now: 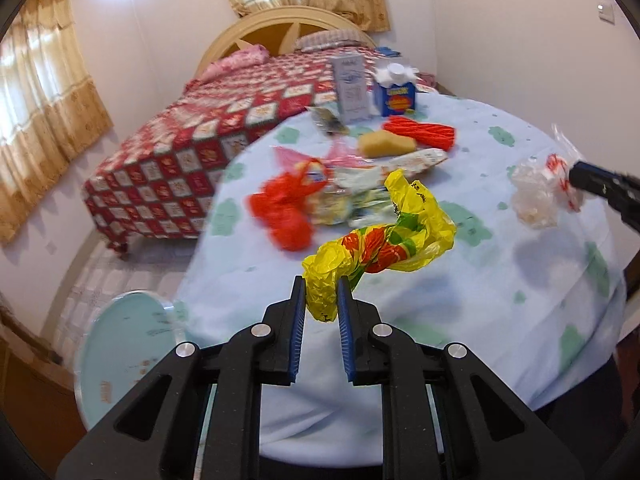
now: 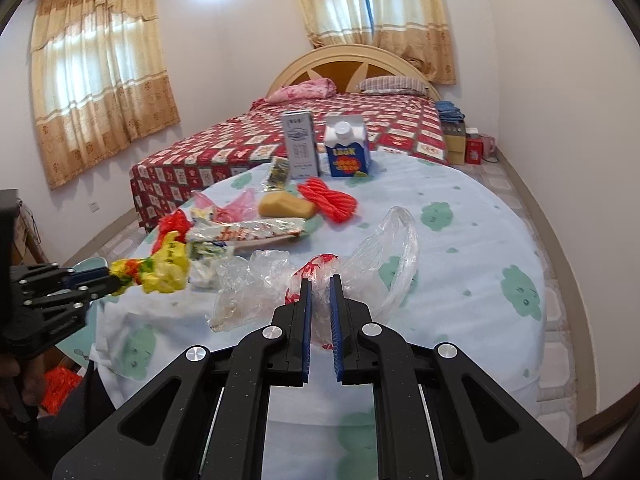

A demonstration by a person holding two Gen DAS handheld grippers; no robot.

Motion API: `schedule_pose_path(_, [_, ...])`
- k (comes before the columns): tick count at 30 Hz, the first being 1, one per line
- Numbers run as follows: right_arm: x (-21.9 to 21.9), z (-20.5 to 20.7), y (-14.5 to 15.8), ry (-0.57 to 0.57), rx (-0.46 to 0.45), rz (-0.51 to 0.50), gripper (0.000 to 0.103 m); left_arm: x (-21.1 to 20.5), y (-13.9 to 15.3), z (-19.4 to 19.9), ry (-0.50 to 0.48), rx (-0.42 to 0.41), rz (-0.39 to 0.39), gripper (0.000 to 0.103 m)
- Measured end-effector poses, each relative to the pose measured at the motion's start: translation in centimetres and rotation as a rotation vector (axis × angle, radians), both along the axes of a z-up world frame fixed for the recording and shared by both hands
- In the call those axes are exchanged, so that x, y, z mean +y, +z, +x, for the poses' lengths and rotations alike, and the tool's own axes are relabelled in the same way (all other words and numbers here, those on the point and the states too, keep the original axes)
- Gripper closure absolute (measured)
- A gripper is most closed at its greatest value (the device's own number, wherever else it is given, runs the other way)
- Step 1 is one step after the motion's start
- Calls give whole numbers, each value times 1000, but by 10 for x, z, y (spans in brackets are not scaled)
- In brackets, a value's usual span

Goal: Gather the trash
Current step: 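Grasp the yellow-red flower wrapper with the left tool while the right tool grasps the clear plastic bag, then carry the yellow wrapper with the left tool and clear bag with the right tool over the bin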

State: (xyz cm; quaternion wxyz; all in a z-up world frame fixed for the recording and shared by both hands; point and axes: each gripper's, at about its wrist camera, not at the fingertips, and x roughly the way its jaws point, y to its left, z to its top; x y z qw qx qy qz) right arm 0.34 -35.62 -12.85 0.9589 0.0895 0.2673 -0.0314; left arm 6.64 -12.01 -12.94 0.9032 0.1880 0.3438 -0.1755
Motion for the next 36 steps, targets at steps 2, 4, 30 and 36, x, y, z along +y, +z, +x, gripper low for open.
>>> schedule_pose_path(2, [9, 6, 4, 15, -8, -7, 94, 17, 4, -1, 26, -5, 4, 87])
schedule_pose_path(4, [20, 15, 7, 35, -15, -9, 94, 33, 9, -1, 53, -15, 6, 87])
schedule_pose_path(30, [165, 92, 39, 300, -53, -91, 94, 177, 22, 18, 364, -52, 14, 87])
schedule_pose_path(36, [193, 104, 42, 349, -54, -107, 94, 199, 21, 20, 410, -48, 11, 87])
